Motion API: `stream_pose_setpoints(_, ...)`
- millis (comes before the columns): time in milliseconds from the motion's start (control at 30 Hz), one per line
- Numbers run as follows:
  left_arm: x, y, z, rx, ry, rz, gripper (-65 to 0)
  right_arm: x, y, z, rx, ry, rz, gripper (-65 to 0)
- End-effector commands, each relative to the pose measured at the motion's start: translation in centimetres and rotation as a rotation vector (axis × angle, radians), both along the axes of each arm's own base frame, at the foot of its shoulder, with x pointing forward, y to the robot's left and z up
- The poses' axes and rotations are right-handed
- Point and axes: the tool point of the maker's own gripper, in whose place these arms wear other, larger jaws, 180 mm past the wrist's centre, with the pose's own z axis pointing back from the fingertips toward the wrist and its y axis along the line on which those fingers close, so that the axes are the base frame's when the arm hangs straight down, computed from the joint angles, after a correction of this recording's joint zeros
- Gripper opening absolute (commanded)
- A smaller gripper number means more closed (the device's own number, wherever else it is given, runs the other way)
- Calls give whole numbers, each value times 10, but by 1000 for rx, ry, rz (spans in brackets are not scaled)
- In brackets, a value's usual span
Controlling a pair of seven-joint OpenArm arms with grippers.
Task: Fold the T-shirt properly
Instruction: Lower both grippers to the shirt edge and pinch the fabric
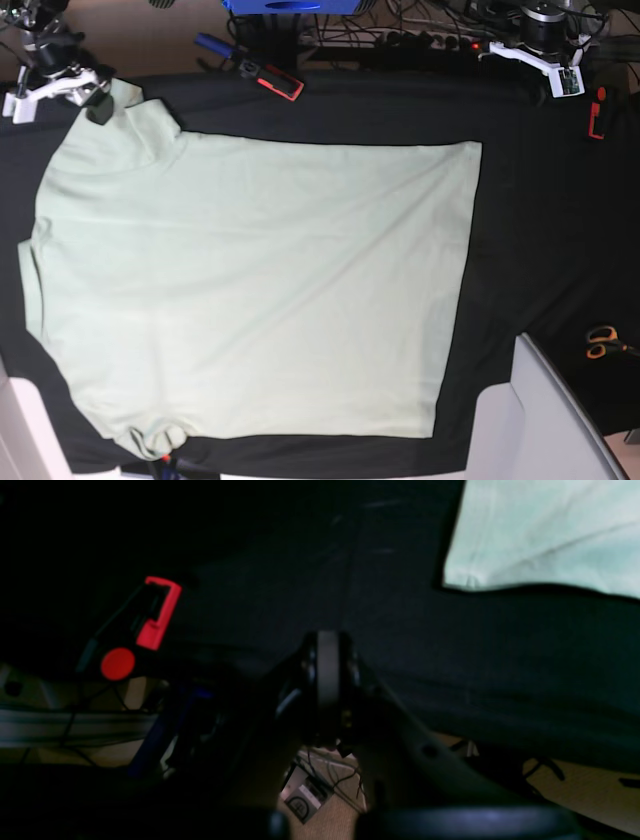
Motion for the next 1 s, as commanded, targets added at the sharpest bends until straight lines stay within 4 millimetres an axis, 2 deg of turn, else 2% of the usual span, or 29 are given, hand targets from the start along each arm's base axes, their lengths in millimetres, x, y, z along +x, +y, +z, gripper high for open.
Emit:
stream_pose_setpoints(0,1,4,8,14,-26,3,-650,2,-8,5,-11,-25,-9,-213)
stream_pose_setpoints(167,5,5,6,14,-30,6,-650,-2,-12,-6,2,2,-29,-215)
stream_pose_setpoints(400,4,6,3,11,-24,11,-650,-2,4,-20,63,18,29,-231)
stream_pose_setpoints(467,4,6,3,8,-25,13,-650,-2,8,-24,82,25,46,-316)
stream_pose_setpoints(533,4,6,3,6,-25,13,-637,-2,11,-27,97,21,76,-466)
stream_pose_setpoints(600,4,6,3,6,-24,13,-546,-3,13,-30,109,24,88,-617)
stream_pose_setpoints(633,4,4,2,4,-23,11,-482,-3,13,-32,114,27,84,-650)
stream_pose_setpoints(733,4,3,2,-1,-24,11,-314,-6,14,-36,123,38,81,-644)
stream_pose_setpoints(800,9,2,2,-5,-34,8,-233,-6,14,-36,123,38,81,-650)
stream_pose_setpoints(867,18,-5,1,-47,-63,20,-191,-5,14,-35,122,35,83,-650)
stream_pose_setpoints(967,29,-7,-9,-153,-94,72,-166,-4,15,-35,123,31,87,-650)
